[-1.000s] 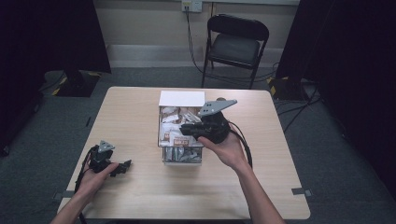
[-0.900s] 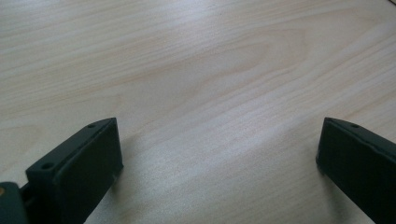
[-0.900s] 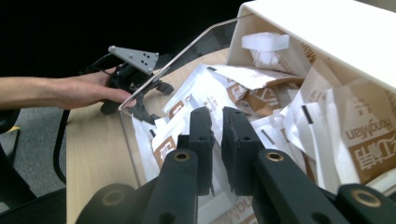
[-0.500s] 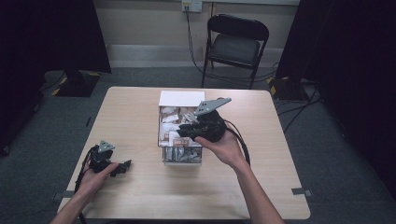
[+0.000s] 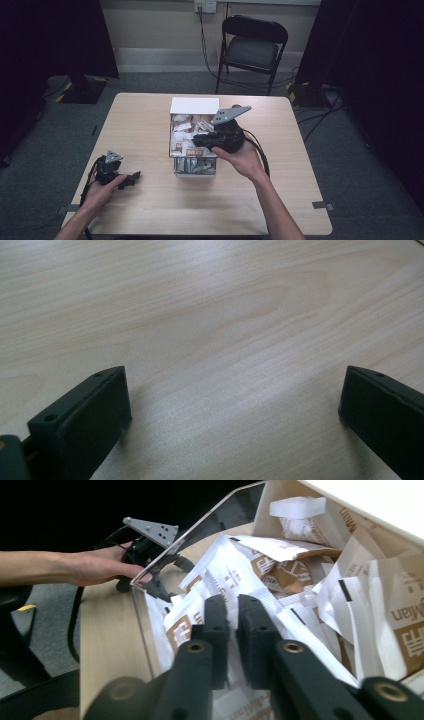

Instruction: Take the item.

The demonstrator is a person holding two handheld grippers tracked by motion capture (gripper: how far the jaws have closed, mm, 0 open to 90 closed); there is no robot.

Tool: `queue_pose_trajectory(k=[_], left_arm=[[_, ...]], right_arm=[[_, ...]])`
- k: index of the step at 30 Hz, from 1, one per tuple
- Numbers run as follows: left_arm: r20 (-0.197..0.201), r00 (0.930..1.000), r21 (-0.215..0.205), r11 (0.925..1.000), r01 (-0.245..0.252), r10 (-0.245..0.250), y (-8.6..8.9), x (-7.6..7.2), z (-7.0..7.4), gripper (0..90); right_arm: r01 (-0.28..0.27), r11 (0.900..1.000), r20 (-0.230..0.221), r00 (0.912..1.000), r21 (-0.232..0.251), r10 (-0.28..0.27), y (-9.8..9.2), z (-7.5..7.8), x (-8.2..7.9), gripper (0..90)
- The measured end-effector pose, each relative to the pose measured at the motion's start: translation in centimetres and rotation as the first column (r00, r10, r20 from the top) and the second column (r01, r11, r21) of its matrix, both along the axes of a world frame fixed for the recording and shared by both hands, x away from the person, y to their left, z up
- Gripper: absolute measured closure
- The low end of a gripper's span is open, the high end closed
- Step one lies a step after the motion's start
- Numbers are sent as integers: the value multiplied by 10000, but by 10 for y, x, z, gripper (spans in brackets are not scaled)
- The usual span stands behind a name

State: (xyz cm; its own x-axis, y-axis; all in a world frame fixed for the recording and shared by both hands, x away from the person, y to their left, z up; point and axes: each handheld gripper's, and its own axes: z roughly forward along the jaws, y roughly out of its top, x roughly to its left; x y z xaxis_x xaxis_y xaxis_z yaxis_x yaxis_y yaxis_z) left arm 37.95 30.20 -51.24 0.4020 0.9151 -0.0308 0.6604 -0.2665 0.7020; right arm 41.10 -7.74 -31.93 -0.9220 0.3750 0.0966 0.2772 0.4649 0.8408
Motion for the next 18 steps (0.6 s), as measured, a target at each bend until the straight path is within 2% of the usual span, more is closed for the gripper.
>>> queue_pose_trajectory(k=[4, 15, 18], left_arm=[[-1, 10000, -1, 10000, -1, 1, 0, 0, 0, 0], [0, 10000, -3, 10000, 0, 0, 0, 0, 0, 0], [0, 10000, -3, 10000, 0, 0, 0, 0, 0, 0]], right_arm=[[74, 9999, 105, 9999, 80, -75, -1, 0, -1, 900], [152, 9982, 219, 9996, 573, -165, -5, 4, -4, 900], [199, 9963, 258, 9994, 840, -221, -8, 4, -6, 900]])
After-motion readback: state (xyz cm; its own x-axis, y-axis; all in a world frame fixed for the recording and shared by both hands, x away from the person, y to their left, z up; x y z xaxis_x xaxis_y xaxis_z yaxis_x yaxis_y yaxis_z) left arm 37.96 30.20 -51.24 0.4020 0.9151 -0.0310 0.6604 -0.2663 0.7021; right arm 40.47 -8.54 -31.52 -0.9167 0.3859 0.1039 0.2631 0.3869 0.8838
